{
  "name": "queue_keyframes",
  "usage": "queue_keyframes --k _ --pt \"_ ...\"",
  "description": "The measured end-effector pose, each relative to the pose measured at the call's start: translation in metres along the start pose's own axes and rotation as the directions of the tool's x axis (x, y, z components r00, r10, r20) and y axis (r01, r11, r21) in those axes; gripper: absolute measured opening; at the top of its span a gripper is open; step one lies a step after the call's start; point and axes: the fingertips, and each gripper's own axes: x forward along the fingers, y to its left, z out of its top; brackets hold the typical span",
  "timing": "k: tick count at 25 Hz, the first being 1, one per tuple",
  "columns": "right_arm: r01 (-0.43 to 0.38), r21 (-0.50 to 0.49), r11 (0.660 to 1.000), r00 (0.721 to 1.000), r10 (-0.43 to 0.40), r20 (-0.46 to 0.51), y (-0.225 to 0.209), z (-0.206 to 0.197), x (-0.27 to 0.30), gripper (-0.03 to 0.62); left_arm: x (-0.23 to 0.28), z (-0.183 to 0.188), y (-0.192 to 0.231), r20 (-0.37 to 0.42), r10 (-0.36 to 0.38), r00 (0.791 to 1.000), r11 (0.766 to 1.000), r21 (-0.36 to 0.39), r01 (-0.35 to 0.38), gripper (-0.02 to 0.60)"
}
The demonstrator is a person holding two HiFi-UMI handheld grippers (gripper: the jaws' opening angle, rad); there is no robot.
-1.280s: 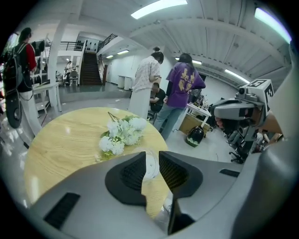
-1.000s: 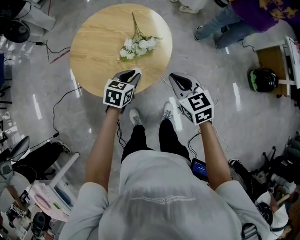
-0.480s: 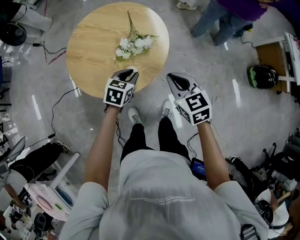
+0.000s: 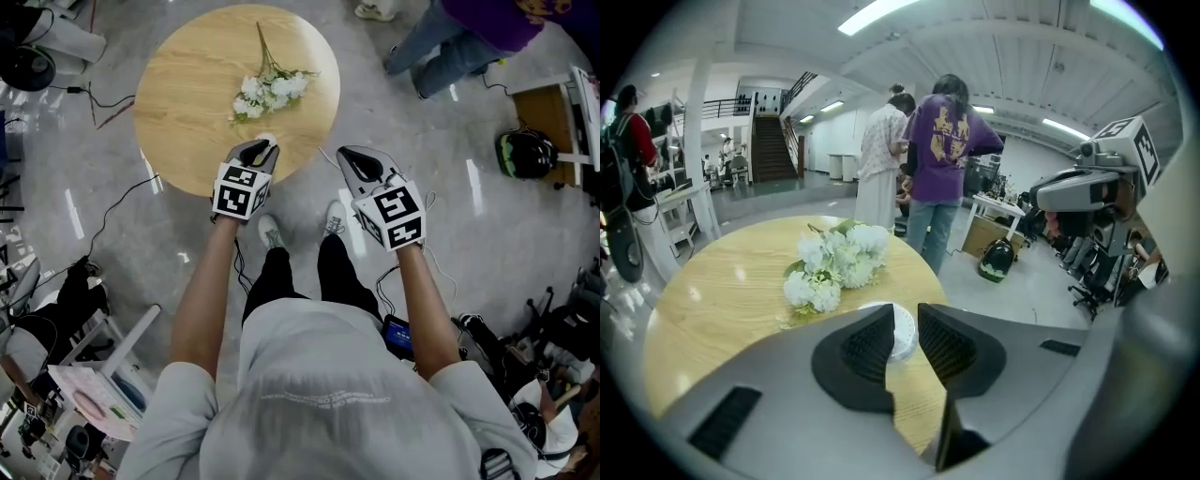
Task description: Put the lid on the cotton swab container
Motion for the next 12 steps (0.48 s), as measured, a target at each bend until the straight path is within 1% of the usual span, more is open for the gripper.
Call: queue_keyframes --k 2,4,6,8,9,10,12 --pt "0.002 -0.003 1.0 1.0 -0.002 0.004 0.001 0.002 -0.001 0.028 0.0 0.0 0.002 0.0 -0.001 1.0 1.0 -0.021 0.001 0.091" --pt "0.006 -0.01 1.0 1.0 -0.006 0.011 0.002 0.006 -0.003 0.028 0.0 0.001 0.004 0.004 -0.007 1.0 0.999 -0.046 0.007 0.064" --pt "0.013 -0.019 1.0 1.0 -0.013 0.022 0.003 0.014 -0.007 0.028 -0.001 0.0 0.003 0.0 -0.028 1.0 0.998 -0.057 0.028 0.064" --pt "0.023 -0.028 0.999 0.999 -0.022 0.036 0.004 0.025 -0.013 0.028 -0.005 -0.003 0.001 -0.024 -0.051 0.998 0.998 -0.046 0.049 0.064" --pt "0.03 -0.034 0.999 0.999 -0.029 0.043 0.003 0.031 -0.017 0.028 -0.008 -0.002 0.001 -0.032 -0.05 0.998 0.998 -0.032 0.049 0.064" --pt "0.039 -0.043 0.998 0.998 -0.037 0.051 0.001 0.038 -0.022 0.028 -0.012 0.002 0.002 -0.027 -0.043 0.999 0.999 -0.019 0.043 0.064" --pt "0.056 -0.068 0.996 0.996 -0.051 0.07 -0.004 0.051 -0.031 0.028 -0.02 0.016 0.004 0.01 -0.023 1.0 1.0 -0.008 0.024 0.064"
